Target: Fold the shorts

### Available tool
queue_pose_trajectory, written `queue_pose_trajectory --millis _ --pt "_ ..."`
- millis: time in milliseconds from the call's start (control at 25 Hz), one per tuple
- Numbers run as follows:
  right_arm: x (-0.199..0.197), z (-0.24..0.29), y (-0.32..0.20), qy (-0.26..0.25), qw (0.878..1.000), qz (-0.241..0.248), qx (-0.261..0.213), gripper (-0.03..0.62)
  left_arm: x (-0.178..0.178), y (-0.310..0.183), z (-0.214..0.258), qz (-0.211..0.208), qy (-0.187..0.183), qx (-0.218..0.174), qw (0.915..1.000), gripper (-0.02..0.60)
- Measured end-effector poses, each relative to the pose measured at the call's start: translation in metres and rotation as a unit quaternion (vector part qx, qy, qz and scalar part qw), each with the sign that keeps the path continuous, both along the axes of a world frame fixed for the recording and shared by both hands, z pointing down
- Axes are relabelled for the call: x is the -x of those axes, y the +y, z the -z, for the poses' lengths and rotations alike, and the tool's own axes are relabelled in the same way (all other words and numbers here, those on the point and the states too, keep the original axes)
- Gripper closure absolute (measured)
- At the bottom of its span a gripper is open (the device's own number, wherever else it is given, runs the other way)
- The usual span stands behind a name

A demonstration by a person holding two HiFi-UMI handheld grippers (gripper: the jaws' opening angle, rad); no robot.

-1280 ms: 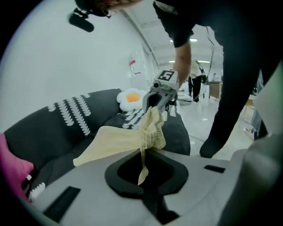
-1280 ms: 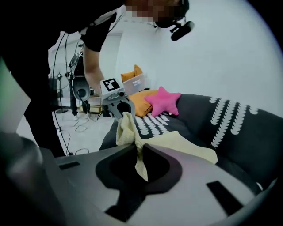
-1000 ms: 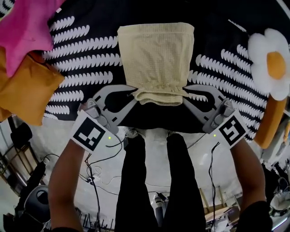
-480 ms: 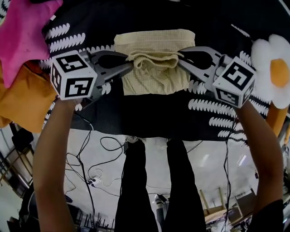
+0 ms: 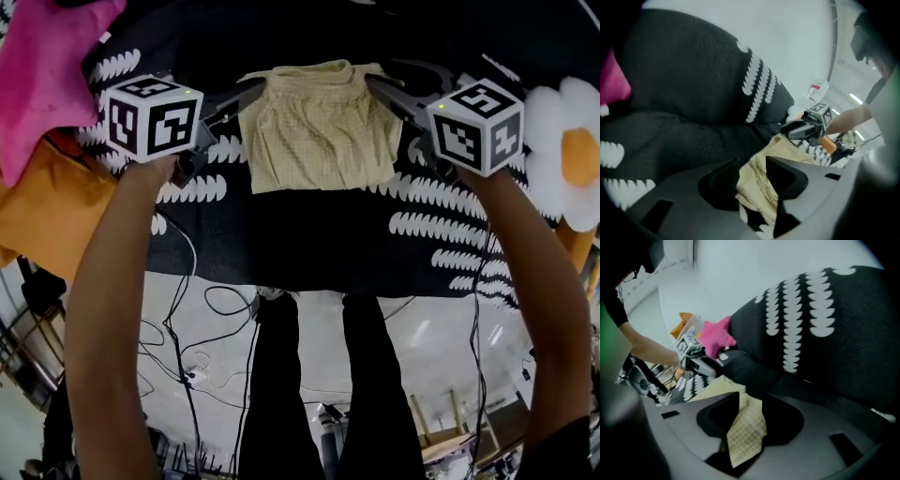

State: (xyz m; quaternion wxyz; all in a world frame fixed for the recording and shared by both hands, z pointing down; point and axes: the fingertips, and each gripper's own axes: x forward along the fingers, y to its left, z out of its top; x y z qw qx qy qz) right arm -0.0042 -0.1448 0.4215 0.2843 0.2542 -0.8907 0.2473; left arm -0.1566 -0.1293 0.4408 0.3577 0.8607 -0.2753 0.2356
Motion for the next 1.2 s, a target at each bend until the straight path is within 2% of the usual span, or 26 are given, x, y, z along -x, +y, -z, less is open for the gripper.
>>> queue_pose_trajectory --millis 40,120,200,280,320,440,560,640,800,880,960,1040,1080,1160,1200 --pt "-0.009 0.004 -0.010 -0.002 0.999 -0.036 -0.018 0.457 0.009 -0.006 0.007 0.022 -0.018 -0.038 0.9988 0.403" --pt "-0.019 0.014 -0.020 -0.005 0.996 -0.064 -0.057 0.450 0.015 -0.005 0.023 0.016 -0.053 -0.108 0.9926 0.400" --pt "-0.014 0.026 -0.016 0.002 0.995 -0.025 -0.094 0.450 0.005 0.006 0.036 -0.027 -0.086 -0.162 0.9826 0.400" --pt "0.001 0.035 -0.004 0.015 0.991 0.038 -0.127 0.451 -0.013 0.016 0.043 -0.065 -0.108 -0.204 0.9708 0.414" --pt "0.010 0.038 0.004 0.020 0.987 0.070 -0.141 0.458 -0.022 0.020 0.045 -0.078 -0.116 -0.222 0.9649 0.434" --pt "0.034 0.038 0.029 0.044 0.971 0.151 -0.181 0.538 -0.047 0.028 0.043 -0.102 -0.152 -0.271 0.9449 0.528" --pt "0.048 0.022 0.039 0.087 0.955 0.199 -0.203 0.572 -0.054 0.025 0.028 -0.124 -0.207 -0.293 0.9251 0.565" --pt "0.047 0.002 0.031 0.124 0.952 0.203 -0.195 0.574 -0.048 0.018 0.010 -0.135 -0.238 -0.283 0.9193 0.581" --pt "0.038 -0.020 0.010 0.158 0.957 0.181 -0.164 0.580 -0.036 0.006 -0.011 -0.139 -0.257 -0.257 0.9211 0.581" --pt "0.036 -0.022 0.007 0.160 0.958 0.174 -0.161 0.580 -0.035 0.005 -0.012 -0.126 -0.250 -0.250 0.9270 0.580" --pt "0.040 -0.019 0.003 0.144 0.960 0.163 -0.174 0.579 -0.028 0.001 -0.006 -0.085 -0.233 -0.248 0.9367 0.563" --pt "0.050 -0.002 -0.010 0.105 0.961 0.142 -0.214 0.567 -0.012 -0.012 0.011 -0.025 -0.212 -0.262 0.9413 0.504" --pt "0.051 0.010 -0.012 0.084 0.961 0.128 -0.230 0.565 -0.006 -0.014 0.022 0.005 -0.197 -0.268 0.9431 0.494" --pt "0.043 0.038 -0.001 0.047 0.967 0.088 -0.236 0.566 -0.001 -0.004 0.045 0.056 -0.156 -0.269 0.9487 0.501" --pt "0.037 0.054 0.007 0.031 0.970 0.065 -0.234 0.578 -0.001 0.004 0.059 0.076 -0.137 -0.270 0.9498 0.535"
